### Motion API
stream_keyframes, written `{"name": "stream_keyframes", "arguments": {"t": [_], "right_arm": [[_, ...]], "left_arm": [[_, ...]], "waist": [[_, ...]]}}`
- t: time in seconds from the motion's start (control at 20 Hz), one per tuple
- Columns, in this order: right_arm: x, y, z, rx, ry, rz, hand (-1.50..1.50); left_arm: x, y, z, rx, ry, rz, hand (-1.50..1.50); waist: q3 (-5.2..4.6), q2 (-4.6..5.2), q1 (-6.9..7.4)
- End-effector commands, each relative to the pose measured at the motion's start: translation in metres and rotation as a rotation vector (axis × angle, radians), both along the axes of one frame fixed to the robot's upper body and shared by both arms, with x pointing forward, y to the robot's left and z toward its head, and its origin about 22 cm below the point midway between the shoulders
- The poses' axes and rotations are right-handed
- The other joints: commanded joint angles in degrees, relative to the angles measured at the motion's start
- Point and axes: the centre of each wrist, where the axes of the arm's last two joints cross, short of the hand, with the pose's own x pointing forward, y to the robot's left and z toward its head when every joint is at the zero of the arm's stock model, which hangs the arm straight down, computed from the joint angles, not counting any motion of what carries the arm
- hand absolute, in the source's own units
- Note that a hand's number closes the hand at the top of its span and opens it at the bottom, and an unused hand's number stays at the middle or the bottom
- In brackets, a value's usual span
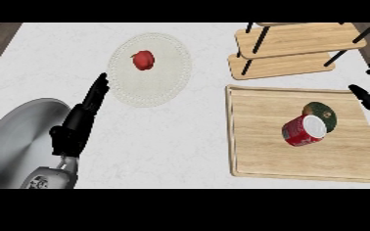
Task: Pick the squash from the tray and place it in the tiered shelf
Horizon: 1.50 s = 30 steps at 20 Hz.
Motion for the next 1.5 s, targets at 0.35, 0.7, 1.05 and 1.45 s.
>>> {"name": "stream_keyframes", "arguments": {"t": [0.35, 0.7, 1.05, 1.45], "right_arm": [[-0.023, -0.060, -0.019, 0.147, -0.150, 0.121, -1.50], [-0.017, -0.065, 0.024, -0.120, 0.038, 0.318, -1.50], [0.004, -0.044, 0.105, -0.374, 0.185, 0.393, -1.50], [-0.006, -0.001, 0.135, -0.724, 0.391, 0.457, -1.50]], "left_arm": [[0.010, -0.034, -0.007, -0.036, 0.026, -0.001, 0.00], [0.018, -0.018, -0.003, -0.018, 0.021, -0.004, 0.00], [0.025, -0.023, 0.004, -0.009, 0.020, -0.011, 0.00], [0.002, -0.016, -0.020, -0.006, 0.019, 0.003, 0.00]], "waist": [[-0.27, -0.87, 0.30], [-0.36, -1.02, 0.01], [-0.44, -1.13, -0.05], [-0.45, -1.27, -0.30]]}}
